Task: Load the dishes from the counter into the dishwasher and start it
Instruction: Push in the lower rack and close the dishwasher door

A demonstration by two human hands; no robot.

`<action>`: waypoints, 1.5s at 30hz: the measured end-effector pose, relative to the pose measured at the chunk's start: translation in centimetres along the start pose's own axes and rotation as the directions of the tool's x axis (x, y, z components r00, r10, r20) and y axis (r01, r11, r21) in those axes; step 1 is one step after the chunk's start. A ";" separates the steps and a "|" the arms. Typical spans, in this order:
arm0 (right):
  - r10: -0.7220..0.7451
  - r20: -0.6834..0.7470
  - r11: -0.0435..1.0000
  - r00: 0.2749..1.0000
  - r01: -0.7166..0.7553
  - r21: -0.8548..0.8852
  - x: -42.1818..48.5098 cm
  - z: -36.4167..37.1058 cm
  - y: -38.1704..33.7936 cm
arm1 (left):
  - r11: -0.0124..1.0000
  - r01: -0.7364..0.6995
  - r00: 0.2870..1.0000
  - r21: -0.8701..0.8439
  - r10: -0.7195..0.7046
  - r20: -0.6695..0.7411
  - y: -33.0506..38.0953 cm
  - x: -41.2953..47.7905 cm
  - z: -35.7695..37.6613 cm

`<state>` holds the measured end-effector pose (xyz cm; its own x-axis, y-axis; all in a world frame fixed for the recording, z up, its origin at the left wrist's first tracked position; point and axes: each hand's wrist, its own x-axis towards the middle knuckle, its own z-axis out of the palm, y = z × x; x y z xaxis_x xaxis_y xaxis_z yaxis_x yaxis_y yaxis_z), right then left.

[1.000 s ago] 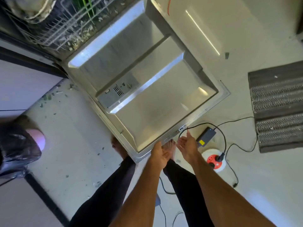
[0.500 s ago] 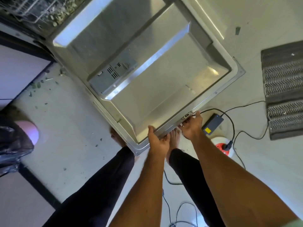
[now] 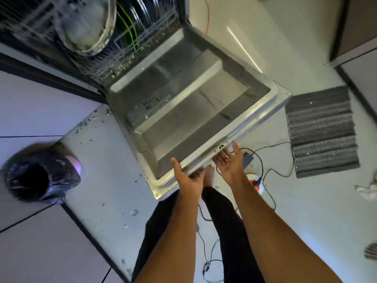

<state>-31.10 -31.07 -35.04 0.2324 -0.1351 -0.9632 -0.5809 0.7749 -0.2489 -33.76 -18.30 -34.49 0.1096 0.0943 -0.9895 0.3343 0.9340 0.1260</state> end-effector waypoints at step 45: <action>-0.392 0.317 0.880 0.864 0.452 -0.144 -23.9 48.3 -10.0 | 0.952 -0.296 0.859 -0.080 0.302 0.413 43.9 -24.4 25.4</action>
<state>6.86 -5.78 -4.56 0.6757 -0.2248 -0.7021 -0.5183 0.5324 -0.6693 2.05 11.66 -2.98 0.5814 0.2205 -0.7831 0.2107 0.8889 0.4068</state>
